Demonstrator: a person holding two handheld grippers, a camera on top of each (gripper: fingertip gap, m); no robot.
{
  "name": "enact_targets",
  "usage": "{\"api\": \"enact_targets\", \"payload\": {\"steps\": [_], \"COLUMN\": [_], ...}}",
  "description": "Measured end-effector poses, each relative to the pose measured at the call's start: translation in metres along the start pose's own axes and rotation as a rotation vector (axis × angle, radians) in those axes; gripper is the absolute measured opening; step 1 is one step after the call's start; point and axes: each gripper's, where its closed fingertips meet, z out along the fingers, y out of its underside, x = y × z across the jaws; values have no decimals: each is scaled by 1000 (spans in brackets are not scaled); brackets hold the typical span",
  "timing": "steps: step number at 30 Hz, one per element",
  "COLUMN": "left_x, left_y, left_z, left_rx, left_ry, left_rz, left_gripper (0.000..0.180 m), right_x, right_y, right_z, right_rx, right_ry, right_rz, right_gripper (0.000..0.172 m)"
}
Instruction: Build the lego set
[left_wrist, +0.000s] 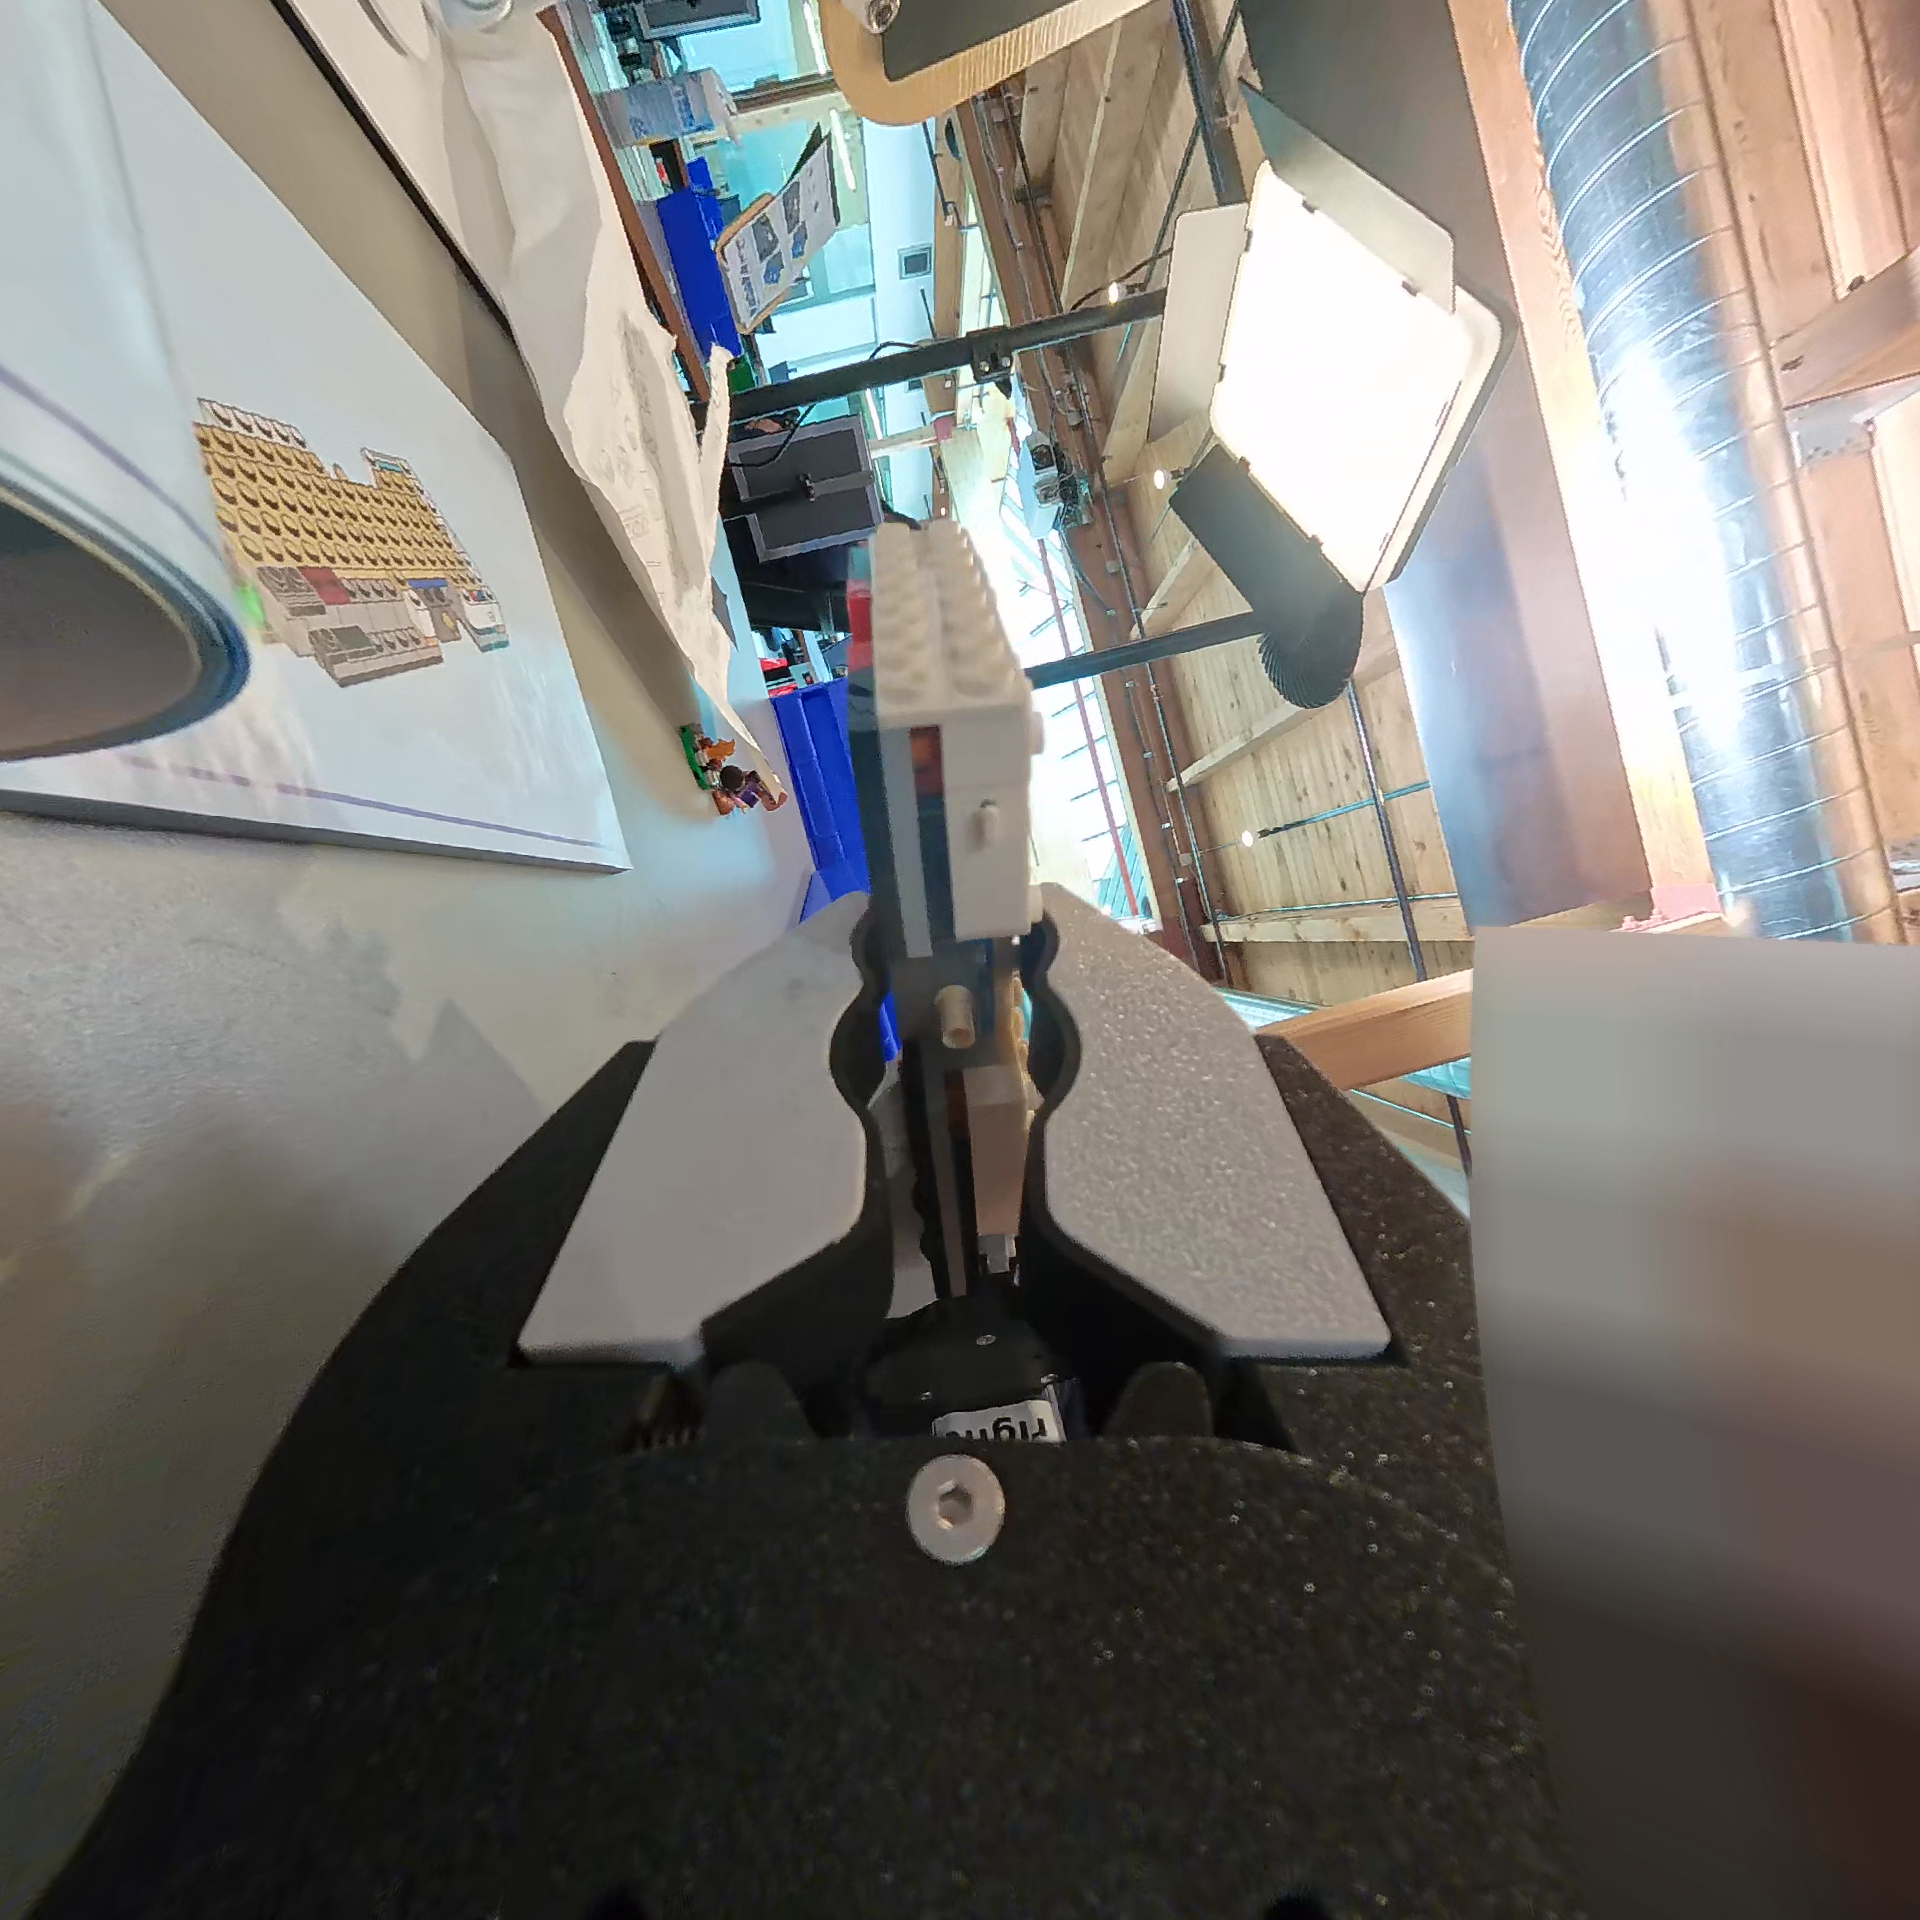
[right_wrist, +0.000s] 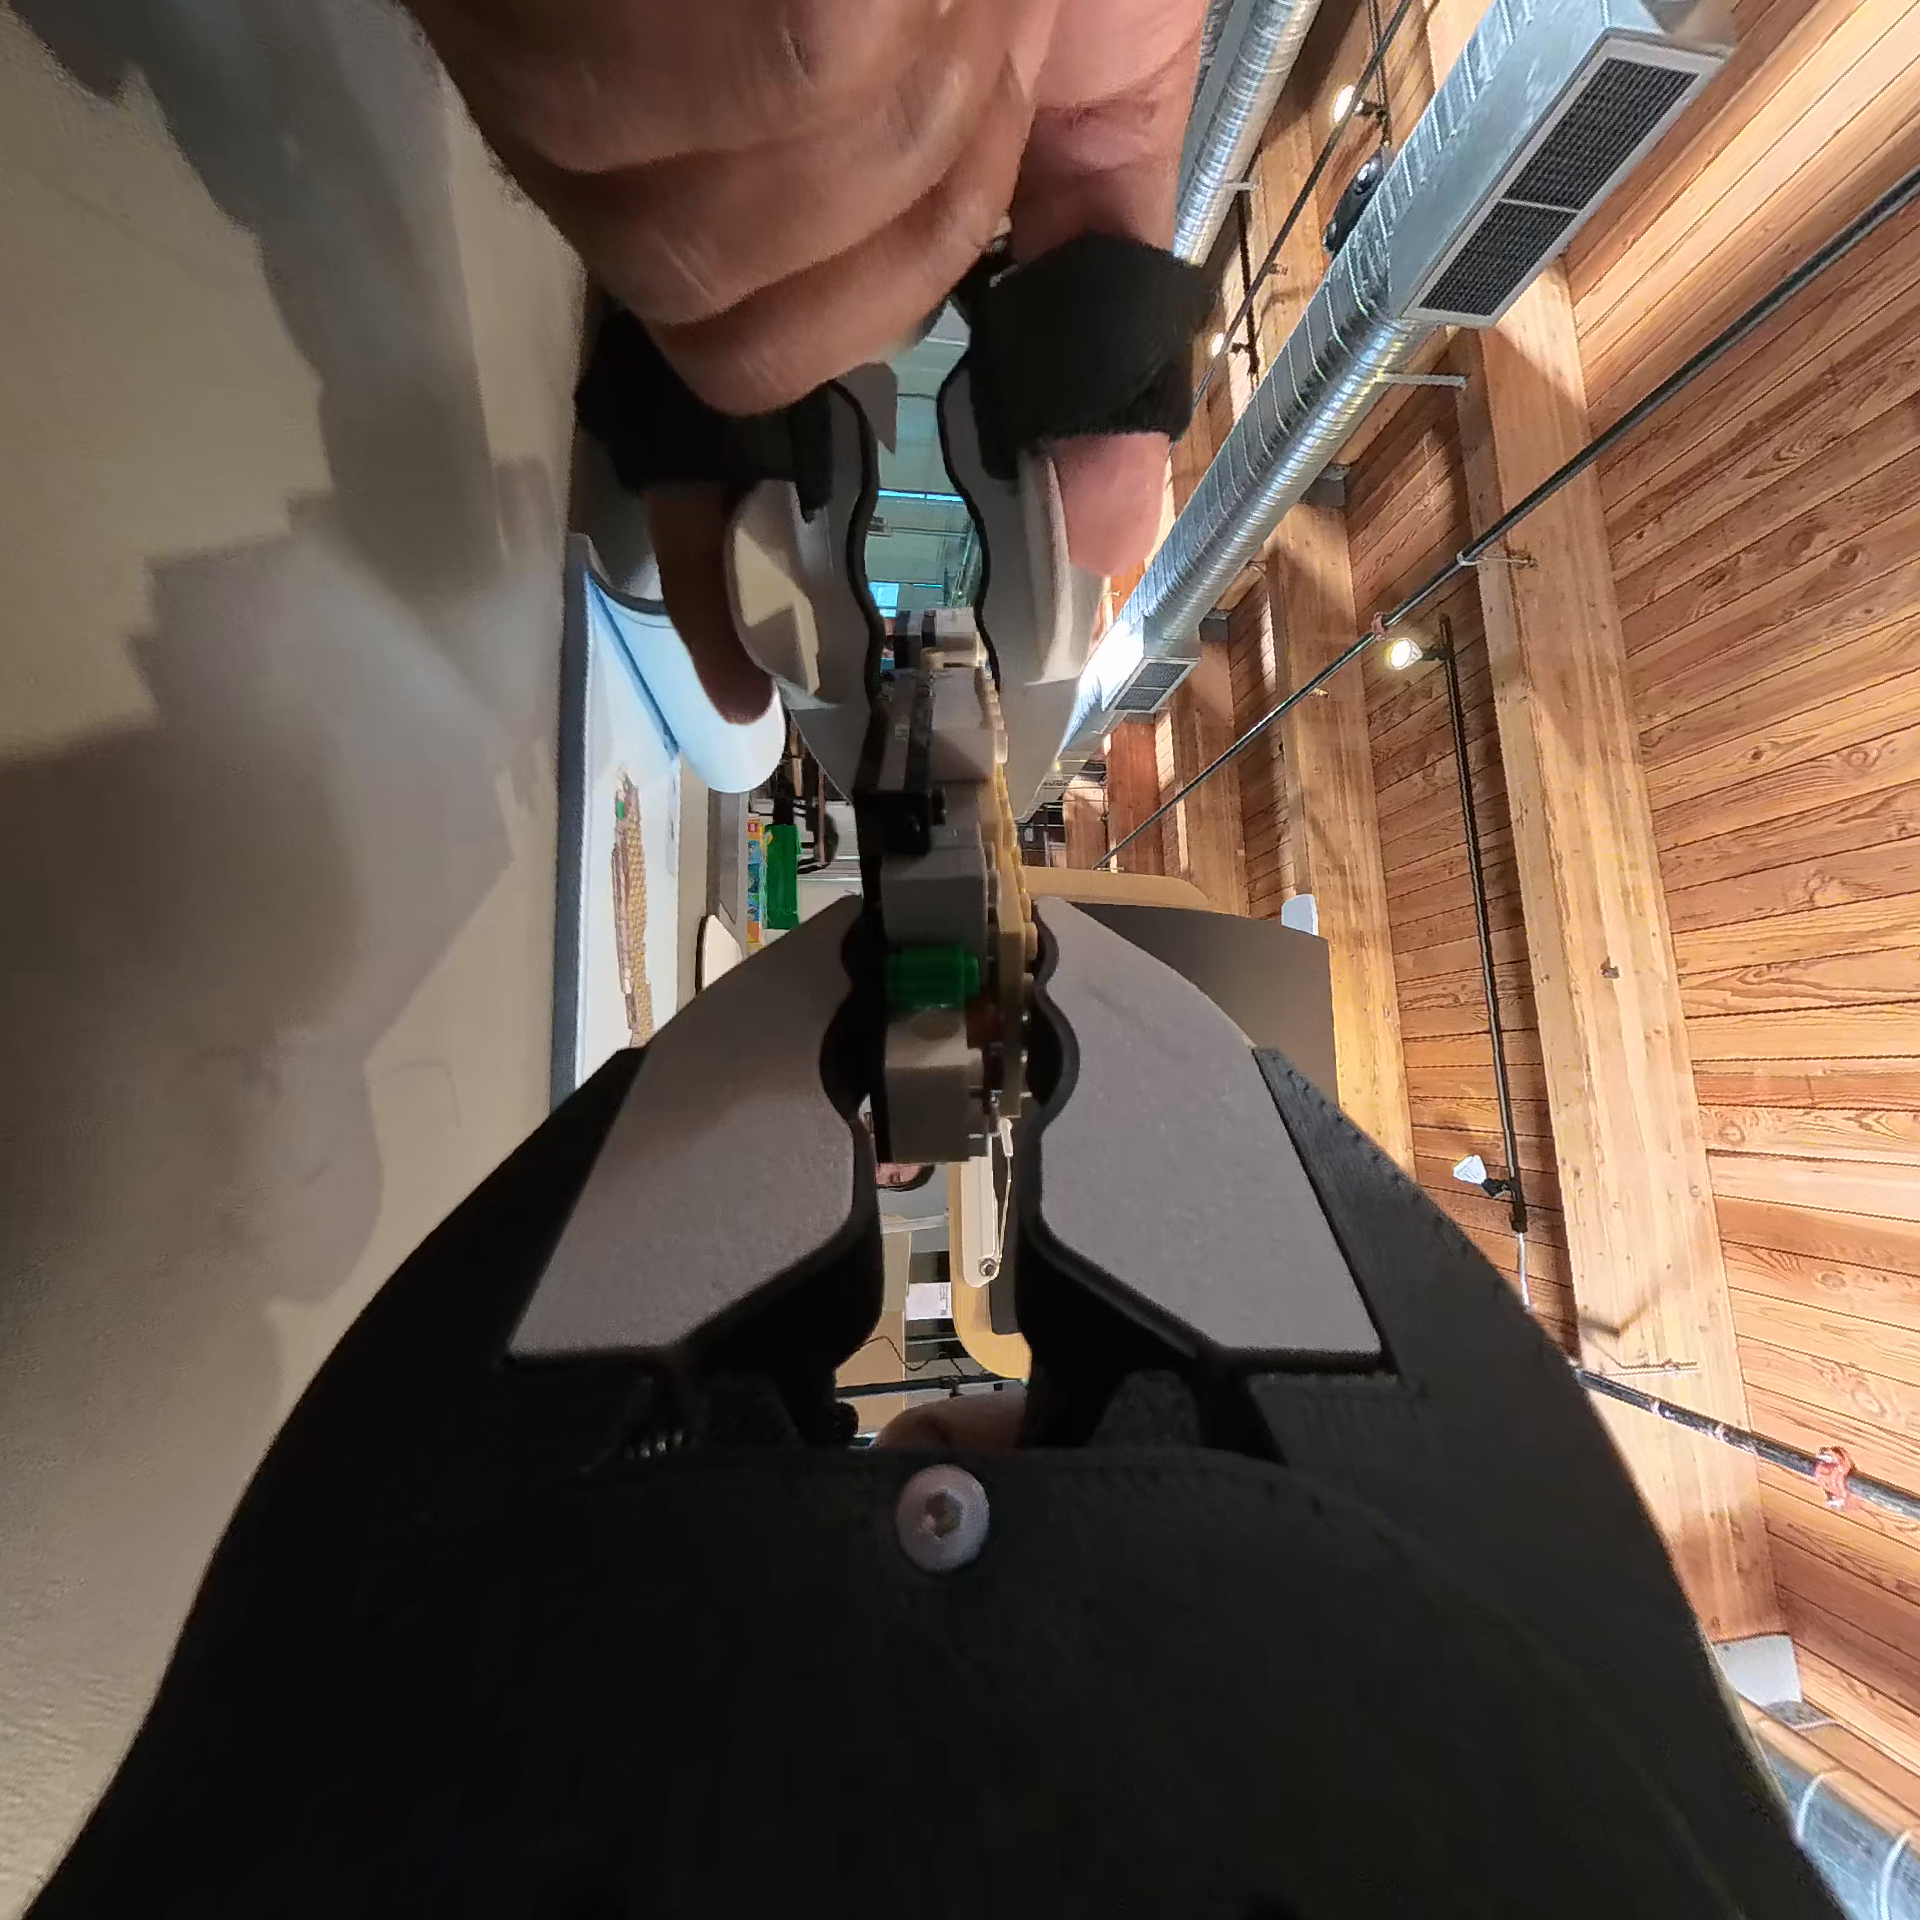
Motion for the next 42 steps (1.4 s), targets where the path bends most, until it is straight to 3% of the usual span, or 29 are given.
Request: {"api": "enact_targets", "payload": {"steps": [32,39,42], "left_x": [-15,-13,-14], "left_y": [2,0,0], "left_z": [1,0,-1], "left_rx": [23,42,54], "left_ry": [-28,-20,-28], "left_rz": [-85,-74,-83], "left_gripper": [23,23,23], "right_x": [-11,-10,-6], "right_y": [0,0,-2], "right_z": [-1,0,0], "right_rx": [25,22,27], "right_ry": [-122,-66,-35], "right_rz": [46,35,23], "right_gripper": [25,25,34]}}
